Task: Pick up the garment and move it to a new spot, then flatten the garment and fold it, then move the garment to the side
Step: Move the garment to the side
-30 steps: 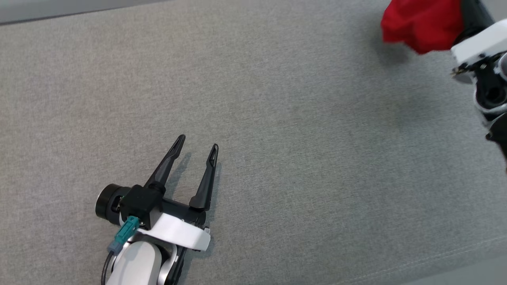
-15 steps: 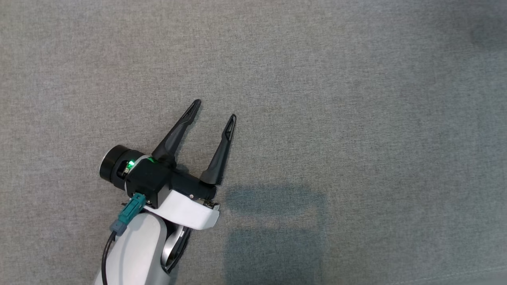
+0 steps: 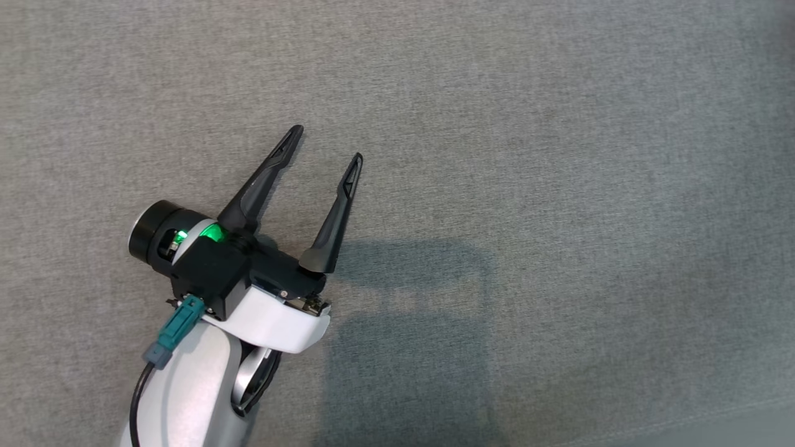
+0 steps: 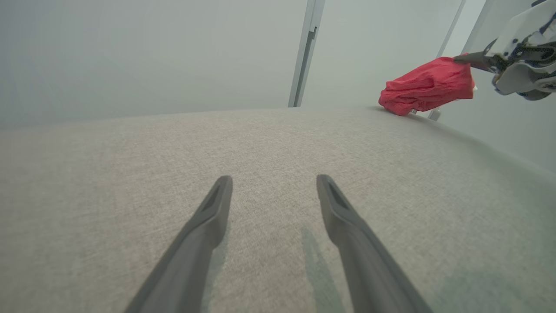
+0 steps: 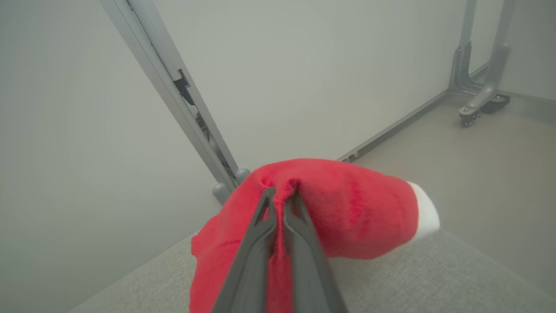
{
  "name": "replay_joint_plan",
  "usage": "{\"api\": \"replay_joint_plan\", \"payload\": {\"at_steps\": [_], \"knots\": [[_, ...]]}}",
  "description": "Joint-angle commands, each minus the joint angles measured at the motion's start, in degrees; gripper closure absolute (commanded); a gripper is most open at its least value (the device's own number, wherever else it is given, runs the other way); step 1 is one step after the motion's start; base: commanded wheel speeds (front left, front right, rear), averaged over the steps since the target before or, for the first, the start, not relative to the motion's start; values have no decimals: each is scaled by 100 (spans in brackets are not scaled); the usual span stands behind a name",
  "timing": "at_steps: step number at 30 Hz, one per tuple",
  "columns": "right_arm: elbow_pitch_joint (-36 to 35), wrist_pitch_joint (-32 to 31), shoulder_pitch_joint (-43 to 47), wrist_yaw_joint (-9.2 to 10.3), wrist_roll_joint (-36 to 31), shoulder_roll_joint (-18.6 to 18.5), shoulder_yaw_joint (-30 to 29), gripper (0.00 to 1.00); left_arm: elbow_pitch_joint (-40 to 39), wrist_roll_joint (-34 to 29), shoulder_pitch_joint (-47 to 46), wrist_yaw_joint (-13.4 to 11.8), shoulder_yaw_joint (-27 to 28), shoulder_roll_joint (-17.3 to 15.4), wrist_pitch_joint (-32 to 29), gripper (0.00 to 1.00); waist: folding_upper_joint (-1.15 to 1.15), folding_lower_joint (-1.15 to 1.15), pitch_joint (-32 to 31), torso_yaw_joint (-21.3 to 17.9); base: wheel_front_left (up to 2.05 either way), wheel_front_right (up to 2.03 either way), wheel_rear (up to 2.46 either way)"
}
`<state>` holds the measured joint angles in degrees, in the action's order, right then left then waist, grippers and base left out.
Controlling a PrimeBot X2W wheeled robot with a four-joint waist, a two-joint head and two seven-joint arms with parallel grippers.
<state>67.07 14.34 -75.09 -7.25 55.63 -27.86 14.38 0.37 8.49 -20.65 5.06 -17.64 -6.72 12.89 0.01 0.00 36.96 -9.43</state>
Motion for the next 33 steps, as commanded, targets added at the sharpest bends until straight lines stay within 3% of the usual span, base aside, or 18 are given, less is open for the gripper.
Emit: {"api": "replay_joint_plan", "payload": {"at_steps": [1,9,15,16,18,19,20,33], "knots": [[-38,65,325,-24,-133,-96,-258,100,83,-62,-7,21,140,-129,-135,0,-1,0,35,-120,0,0,0],[285,65,916,-24,-455,209,-956,100,-7,-43,18,12,89,-205,-250,0,-1,0,-27,-339,0,0,0],[647,65,1034,-24,-713,339,-1143,100,-36,-24,15,13,28,-223,-299,0,-1,0,-79,-357,0,0,0],[662,65,1045,-24,-735,371,-1176,96,-41,-22,11,15,14,-225,-301,0,-1,0,-85,-349,0,0,0],[678,65,1063,-24,-759,442,-1242,58,-51,-22,6,12,-4,-230,-288,0,-1,0,-101,-338,0,0,0],[682,65,1080,-24,-795,449,-1262,8,-51,-20,7,5,-8,-233,-283,0,-1,0,-112,-334,0,0,0],[684,63,1118,-24,-829,451,-1290,0,-48,-17,10,-3,-7,-237,-278,0,-1,0,-123,-332,0,0,0],[656,56,1425,-24,-1471,559,-1537,0,90,94,113,-178,71,-207,-90,0,-1,0,-552,-421,0,0,0]]}}
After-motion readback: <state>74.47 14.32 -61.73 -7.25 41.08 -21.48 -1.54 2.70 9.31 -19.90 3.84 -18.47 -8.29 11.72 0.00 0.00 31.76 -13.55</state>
